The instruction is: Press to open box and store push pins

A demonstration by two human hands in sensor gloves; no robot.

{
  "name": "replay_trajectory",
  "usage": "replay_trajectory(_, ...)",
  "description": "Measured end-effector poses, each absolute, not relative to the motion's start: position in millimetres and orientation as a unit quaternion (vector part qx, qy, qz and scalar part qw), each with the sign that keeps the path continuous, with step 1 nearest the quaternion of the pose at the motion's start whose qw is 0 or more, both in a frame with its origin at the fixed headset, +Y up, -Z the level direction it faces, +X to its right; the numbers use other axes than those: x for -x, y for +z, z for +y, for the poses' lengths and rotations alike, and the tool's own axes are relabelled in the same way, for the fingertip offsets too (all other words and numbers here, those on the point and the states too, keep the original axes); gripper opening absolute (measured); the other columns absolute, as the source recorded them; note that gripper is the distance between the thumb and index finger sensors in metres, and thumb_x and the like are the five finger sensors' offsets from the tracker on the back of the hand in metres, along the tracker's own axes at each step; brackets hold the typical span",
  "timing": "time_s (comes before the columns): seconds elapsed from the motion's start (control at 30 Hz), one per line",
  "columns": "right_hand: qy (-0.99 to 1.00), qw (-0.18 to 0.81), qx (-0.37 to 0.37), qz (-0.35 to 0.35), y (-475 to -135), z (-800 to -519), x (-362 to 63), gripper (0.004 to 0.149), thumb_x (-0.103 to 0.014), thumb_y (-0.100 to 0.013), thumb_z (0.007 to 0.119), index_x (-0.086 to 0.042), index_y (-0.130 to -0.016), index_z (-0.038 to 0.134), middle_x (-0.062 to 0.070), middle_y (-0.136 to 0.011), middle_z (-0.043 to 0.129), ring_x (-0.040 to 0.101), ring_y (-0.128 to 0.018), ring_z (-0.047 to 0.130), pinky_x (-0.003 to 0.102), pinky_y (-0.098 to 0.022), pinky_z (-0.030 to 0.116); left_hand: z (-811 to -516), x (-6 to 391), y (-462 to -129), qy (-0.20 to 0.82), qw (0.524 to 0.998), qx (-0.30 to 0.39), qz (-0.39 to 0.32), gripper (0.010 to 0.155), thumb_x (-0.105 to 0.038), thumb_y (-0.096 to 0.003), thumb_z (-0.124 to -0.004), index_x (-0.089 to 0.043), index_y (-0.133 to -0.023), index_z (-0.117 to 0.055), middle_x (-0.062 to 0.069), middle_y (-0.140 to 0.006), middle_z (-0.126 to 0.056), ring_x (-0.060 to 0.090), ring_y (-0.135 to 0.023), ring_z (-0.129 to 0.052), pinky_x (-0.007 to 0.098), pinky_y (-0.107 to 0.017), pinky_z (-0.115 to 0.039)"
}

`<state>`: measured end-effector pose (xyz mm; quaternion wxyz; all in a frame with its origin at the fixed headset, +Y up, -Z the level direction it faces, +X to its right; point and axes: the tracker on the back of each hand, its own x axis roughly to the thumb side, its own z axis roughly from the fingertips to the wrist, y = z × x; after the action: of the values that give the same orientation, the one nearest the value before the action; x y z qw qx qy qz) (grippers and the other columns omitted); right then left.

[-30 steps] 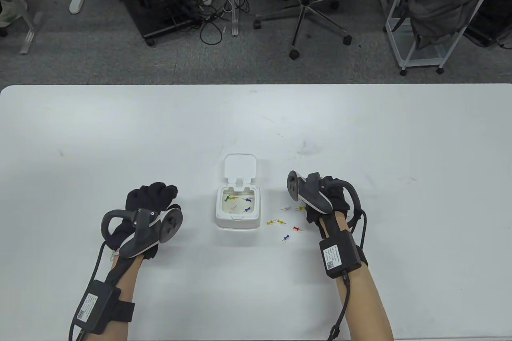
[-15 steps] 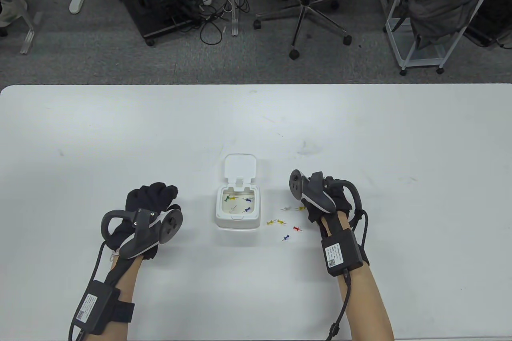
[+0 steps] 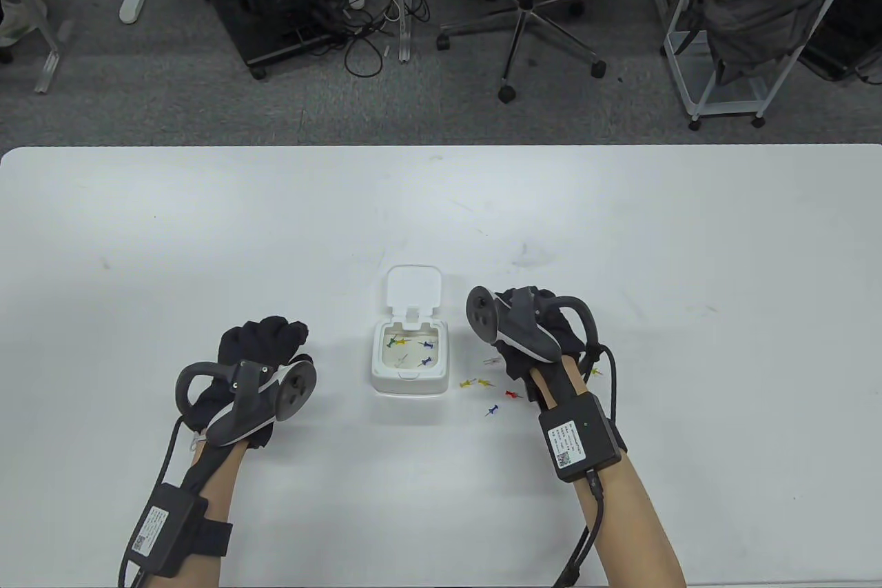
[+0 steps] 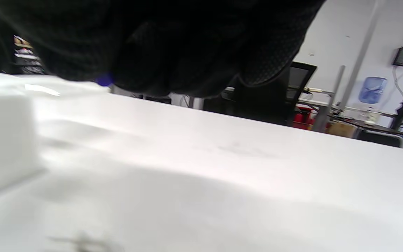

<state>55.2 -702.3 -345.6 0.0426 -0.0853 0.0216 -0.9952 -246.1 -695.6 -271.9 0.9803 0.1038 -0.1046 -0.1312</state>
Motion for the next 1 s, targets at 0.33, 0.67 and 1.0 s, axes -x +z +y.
replay_trajectory(0.33,-0.984,0.054,0.163,0.037,-331.0,-687.0,11.1,0.042,-0.047,-0.035,0.08,-0.036,-0.076,0.076,-0.014,-0.071,0.094,0.018,-0.07,0.095,0.051,-0.07,0.074,-695.8,246.7,-271.8,-0.127,0.981,-0.103,-0.103,0.052,-0.052,-0.0511,-0.068,-0.033,-0.099,-0.072,-0.005,-0.102,-0.082,0.02,-0.084,-0.093,0.05,-0.074,-0.077)
replay_trajectory(0.67,-0.982,0.064,0.176,0.019,-332.9,-696.2,32.1,0.044,-0.047,-0.035,0.08,-0.037,-0.078,0.076,-0.014,-0.075,0.093,0.019,-0.075,0.094,0.053,-0.071,0.072,-693.1,246.9,-270.4,-0.12,0.982,-0.102,-0.104,0.051,-0.052,-0.0511,-0.068,-0.034,-0.099,-0.072,-0.005,-0.102,-0.082,0.02,-0.084,-0.093,0.049,-0.074,-0.077)
replay_trajectory(1.0,-0.986,0.071,0.149,0.018,-333.0,-688.7,11.9,0.05,-0.049,-0.034,0.08,-0.036,-0.082,0.074,-0.013,-0.081,0.091,0.02,-0.079,0.092,0.051,-0.071,0.073,-692.4,247.6,-270.4,-0.123,0.982,-0.1,-0.101,0.051,-0.052,-0.0511,-0.068,-0.034,-0.099,-0.072,-0.005,-0.102,-0.082,0.02,-0.084,-0.093,0.049,-0.074,-0.077)
